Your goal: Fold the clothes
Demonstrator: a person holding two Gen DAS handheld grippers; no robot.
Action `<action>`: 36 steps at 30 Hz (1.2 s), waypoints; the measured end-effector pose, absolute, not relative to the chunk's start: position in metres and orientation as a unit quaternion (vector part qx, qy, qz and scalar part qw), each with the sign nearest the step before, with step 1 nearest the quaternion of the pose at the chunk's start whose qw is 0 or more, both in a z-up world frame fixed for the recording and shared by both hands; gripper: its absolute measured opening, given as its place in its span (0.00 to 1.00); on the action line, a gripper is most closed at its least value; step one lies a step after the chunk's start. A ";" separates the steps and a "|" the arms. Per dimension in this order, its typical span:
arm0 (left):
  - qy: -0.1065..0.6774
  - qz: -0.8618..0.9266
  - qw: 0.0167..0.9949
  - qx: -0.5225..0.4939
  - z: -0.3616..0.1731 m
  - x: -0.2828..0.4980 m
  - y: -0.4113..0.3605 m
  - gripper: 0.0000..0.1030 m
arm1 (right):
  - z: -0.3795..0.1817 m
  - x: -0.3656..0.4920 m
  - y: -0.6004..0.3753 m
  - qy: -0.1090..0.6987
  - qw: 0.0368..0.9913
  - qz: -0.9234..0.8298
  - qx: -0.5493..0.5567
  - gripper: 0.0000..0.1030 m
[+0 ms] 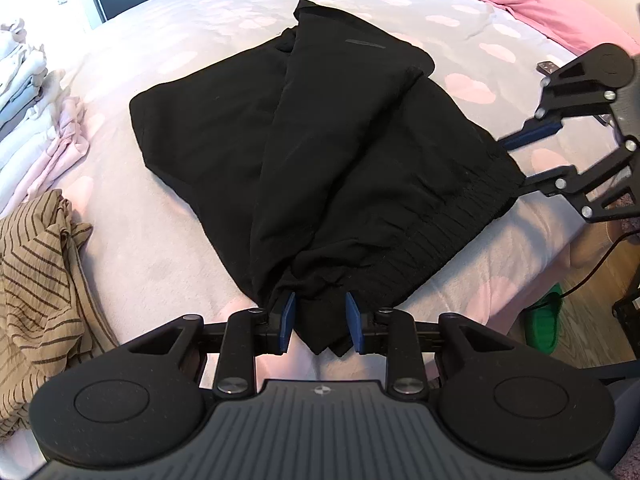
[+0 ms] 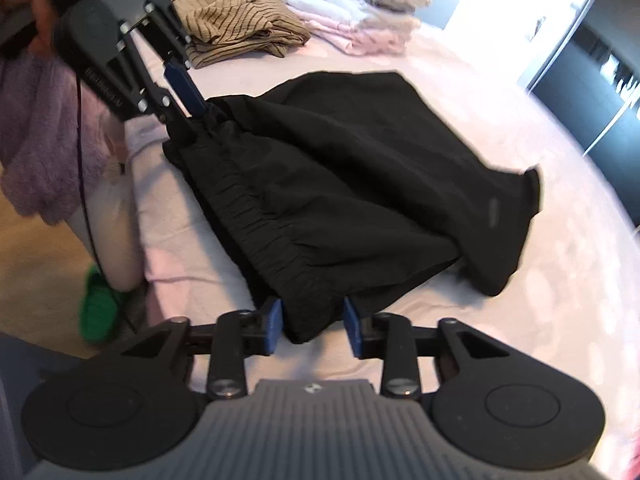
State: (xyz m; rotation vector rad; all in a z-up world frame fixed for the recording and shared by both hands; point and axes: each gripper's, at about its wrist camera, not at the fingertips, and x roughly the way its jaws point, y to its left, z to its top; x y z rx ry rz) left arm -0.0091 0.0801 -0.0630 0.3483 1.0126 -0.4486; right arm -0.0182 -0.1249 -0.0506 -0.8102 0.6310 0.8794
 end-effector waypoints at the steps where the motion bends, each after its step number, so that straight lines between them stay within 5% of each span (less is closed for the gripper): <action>1: 0.479 -0.211 0.837 0.163 -0.063 -0.009 0.081 0.26 | -0.050 -0.025 -0.125 0.276 0.778 0.408 -0.390 0.43; 12: 0.483 -0.204 0.836 0.161 -0.065 -0.008 0.084 0.31 | -0.086 -0.078 -0.108 0.124 0.693 0.422 -0.572 0.52; 21: 0.485 -0.206 0.837 0.151 -0.069 -0.007 0.088 0.33 | -0.138 -0.078 -0.098 0.019 0.611 0.355 -0.707 0.49; 28: 0.475 -0.209 0.839 0.162 -0.066 -0.012 0.086 0.33 | -0.146 -0.076 -0.099 0.005 0.590 0.340 -0.733 0.28; 36: 0.407 -0.219 0.853 0.244 -0.050 -0.041 0.069 0.47 | -0.121 -0.065 -0.091 0.058 0.632 0.356 -0.686 0.22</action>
